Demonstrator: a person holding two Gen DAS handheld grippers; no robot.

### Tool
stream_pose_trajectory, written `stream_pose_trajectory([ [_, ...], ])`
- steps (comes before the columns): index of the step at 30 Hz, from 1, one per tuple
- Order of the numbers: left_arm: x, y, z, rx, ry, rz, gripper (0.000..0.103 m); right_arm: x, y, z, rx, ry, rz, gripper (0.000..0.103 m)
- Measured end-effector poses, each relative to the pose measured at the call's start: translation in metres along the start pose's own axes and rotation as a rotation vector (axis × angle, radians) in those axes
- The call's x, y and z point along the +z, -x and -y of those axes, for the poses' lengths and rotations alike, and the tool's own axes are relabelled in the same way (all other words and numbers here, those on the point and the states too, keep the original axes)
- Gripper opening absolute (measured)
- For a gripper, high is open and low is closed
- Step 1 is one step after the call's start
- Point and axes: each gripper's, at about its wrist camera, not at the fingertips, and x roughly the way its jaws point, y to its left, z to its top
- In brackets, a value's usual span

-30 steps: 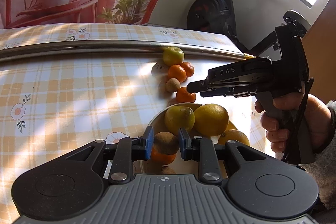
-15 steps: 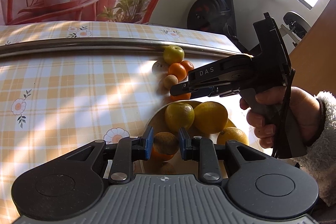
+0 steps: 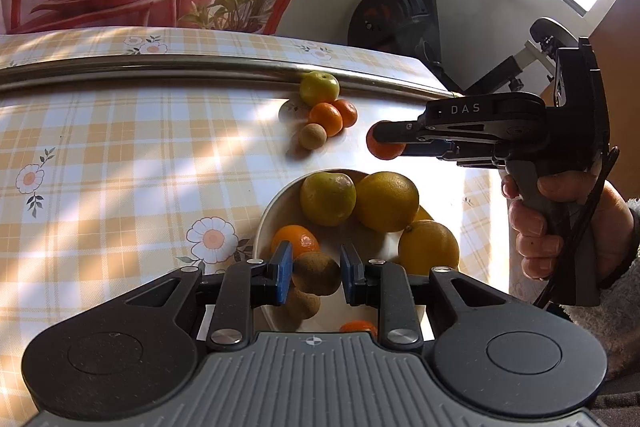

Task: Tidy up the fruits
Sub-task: 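Close the right tool on a mandarin orange while the left tool holds the kiwi, then carry the kiwi and mandarin over the white plate with both tools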

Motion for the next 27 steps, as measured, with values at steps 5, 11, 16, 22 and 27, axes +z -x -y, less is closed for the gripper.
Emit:
stream_pose_trajectory([
  [5,-0.006,-0.001,0.006,-0.025,-0.013,-0.017,0.027,-0.013,0.035,0.006,0.011,0.034,0.040,0.028],
  [11,-0.009,-0.013,0.018,-0.073,-0.060,-0.056,0.027,-0.030,0.052,0.011,0.016,0.050,0.012,0.028],
  [16,-0.009,-0.031,0.029,-0.092,-0.123,-0.117,0.027,-0.039,0.054,0.011,0.030,0.043,-0.004,0.028],
  [22,-0.015,-0.031,0.040,-0.080,-0.192,-0.139,0.027,-0.041,0.054,0.004,0.044,0.065,-0.015,0.028],
  [27,-0.013,-0.026,0.031,-0.064,-0.156,-0.132,0.027,-0.043,0.054,-0.005,0.058,0.094,-0.021,0.028],
])
